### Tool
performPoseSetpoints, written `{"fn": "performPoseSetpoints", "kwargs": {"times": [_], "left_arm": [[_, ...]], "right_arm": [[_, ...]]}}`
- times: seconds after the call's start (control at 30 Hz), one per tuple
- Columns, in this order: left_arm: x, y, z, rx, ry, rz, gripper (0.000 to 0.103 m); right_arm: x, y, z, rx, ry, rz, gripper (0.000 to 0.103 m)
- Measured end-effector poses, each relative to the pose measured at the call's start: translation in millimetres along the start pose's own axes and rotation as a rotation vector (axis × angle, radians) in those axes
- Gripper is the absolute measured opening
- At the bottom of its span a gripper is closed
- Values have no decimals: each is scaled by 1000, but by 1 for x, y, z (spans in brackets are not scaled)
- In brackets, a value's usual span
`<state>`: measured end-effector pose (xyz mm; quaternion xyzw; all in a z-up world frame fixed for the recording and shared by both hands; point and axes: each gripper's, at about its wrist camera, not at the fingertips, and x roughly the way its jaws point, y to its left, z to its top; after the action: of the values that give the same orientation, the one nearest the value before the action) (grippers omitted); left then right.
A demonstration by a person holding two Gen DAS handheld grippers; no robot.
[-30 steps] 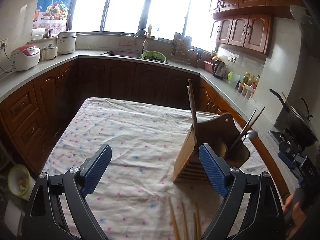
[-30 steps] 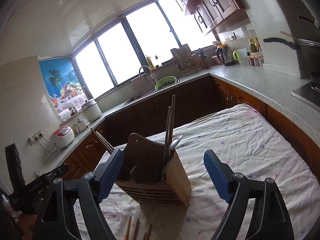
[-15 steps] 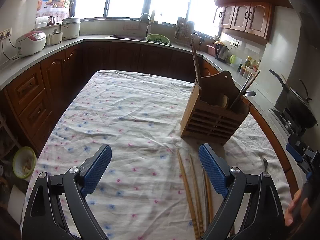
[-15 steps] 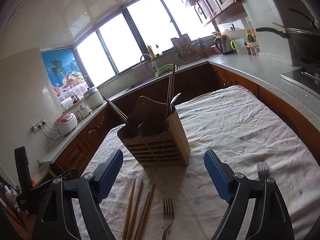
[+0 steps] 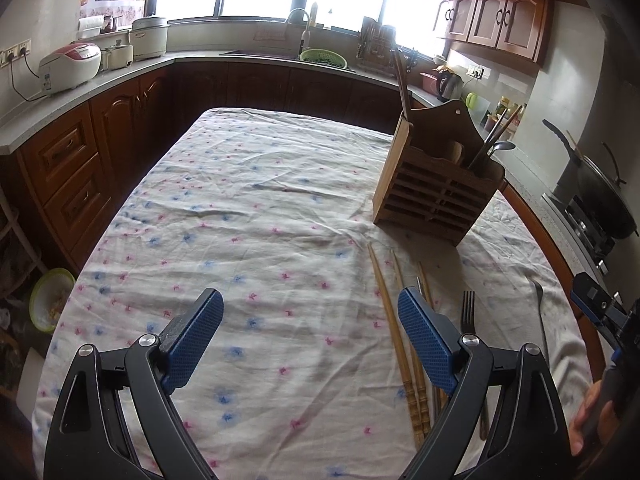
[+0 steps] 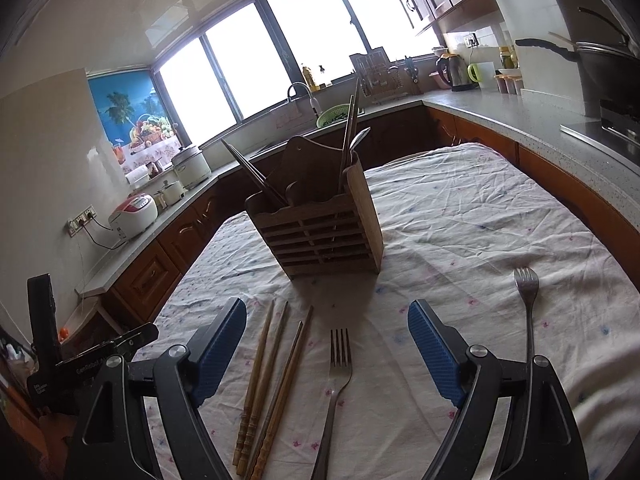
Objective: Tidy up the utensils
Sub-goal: 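Move both open grippers back over the remaining chopsticks and forks, then close left gripper on a wooden chopstick while right gripper grasps another wooden chopstick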
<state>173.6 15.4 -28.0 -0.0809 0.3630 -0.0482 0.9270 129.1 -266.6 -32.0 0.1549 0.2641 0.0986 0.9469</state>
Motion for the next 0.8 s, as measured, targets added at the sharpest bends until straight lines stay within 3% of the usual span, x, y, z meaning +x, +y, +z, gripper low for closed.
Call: {"fn": "performPoseSetpoints", "kwargs": {"times": [0.3, 0.53, 0.7, 0.8], "left_arm": [[10, -9, 2, 22, 25, -13, 91], [39, -22, 12, 51, 82, -31, 89], [66, -31, 22, 58, 141, -68, 58], [80, -39, 27, 79, 167, -90, 52]], "right_arm": [[8, 4, -4, -18, 33, 2, 85], [22, 1, -2, -13, 62, 1, 80], [37, -2, 2, 3, 96, 1, 61], [45, -4, 5, 9, 115, 1, 53]]}}
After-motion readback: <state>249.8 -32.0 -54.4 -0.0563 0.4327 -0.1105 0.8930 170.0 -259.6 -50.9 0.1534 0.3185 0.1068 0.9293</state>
